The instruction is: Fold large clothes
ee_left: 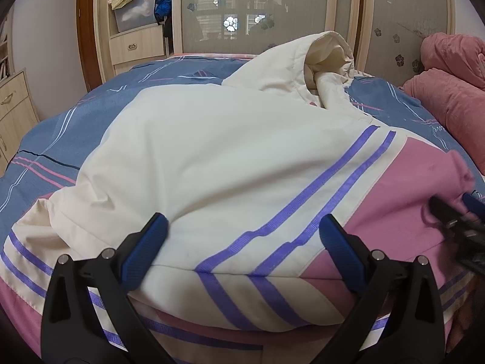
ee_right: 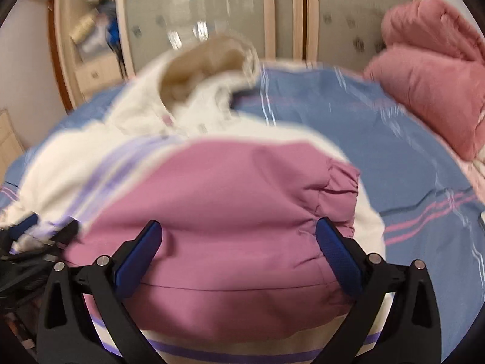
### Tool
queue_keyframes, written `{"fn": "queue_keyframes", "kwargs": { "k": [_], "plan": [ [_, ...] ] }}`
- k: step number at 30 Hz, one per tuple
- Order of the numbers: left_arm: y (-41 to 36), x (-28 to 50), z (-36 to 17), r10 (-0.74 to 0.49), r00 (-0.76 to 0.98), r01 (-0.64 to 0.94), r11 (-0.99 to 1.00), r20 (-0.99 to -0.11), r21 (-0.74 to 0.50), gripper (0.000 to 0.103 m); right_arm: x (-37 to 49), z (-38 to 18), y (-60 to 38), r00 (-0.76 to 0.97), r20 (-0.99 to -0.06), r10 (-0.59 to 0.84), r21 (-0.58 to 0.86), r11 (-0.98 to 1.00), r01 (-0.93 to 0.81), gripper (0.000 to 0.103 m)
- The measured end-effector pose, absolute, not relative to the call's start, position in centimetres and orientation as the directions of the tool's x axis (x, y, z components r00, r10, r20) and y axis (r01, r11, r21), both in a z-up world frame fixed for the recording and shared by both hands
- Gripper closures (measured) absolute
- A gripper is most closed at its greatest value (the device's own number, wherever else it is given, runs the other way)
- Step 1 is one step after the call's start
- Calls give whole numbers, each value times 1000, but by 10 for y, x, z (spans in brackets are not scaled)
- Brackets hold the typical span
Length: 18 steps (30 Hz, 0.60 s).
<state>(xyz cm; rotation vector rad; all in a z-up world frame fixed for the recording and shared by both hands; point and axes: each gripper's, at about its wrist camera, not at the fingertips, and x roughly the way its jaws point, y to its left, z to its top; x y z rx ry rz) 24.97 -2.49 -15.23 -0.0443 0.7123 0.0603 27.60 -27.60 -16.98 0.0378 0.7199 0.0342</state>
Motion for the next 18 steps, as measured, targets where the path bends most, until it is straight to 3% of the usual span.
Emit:
{"fn": "queue_keyframes", "kwargs": {
  "k": [11,14,18],
  "plan": [
    [-25,251,-152,48,752,-72,997,-658,-10,2,276,-173,-267,745,-667,-4,-26,1000,-18,1],
    [-28,247,-139,103,760,-120,993,-642,17,2,261,-156,-271,807,-591,-18,-10,1000,16,1],
    [-38,233,-115,39,820,-76,996,-571,-42,2,243,-133,-281,864,-483,-143,-41,989,141,1]
  ]
}}
